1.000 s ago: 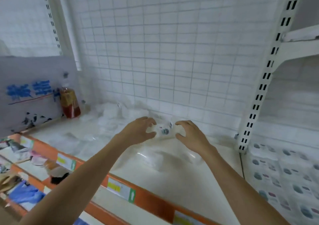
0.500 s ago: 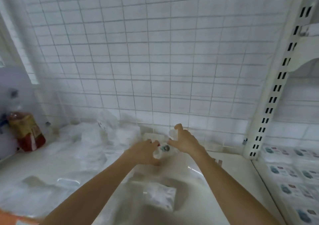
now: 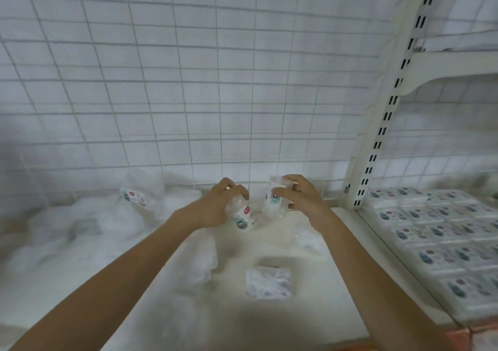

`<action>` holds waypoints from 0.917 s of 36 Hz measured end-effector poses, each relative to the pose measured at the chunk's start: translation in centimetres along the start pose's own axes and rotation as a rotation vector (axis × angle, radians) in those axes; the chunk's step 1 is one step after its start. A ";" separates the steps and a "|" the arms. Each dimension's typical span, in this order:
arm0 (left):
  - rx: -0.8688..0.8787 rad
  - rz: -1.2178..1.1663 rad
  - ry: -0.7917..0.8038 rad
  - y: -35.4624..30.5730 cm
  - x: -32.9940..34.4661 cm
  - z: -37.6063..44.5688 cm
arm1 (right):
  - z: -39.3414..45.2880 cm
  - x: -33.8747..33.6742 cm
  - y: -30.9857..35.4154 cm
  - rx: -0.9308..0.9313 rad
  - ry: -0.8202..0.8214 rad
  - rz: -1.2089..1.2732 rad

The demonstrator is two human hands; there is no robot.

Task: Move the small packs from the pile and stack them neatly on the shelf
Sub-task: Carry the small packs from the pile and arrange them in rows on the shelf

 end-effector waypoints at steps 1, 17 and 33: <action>0.006 0.030 0.008 -0.3 0.1 0.0 | -0.5 0.1 0.1 0.002 0.011 0.034; -0.023 -0.017 0.236 -1.6 3.1 0.4 | -4.3 1.6 -0.2 0.154 0.135 0.297; -0.129 -0.769 -0.260 -0.3 0.1 -1.4 | -5.0 -1.1 1.7 -0.052 -0.017 -0.255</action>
Point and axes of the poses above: each hand's wrist, its own z-axis towards the middle knuckle, its own x-axis out of the palm, y = z × x, the point moved 5 cm from there along z, towards the middle knuckle, and after that the axes turned 11 degrees about y, right-handed, at the moved point
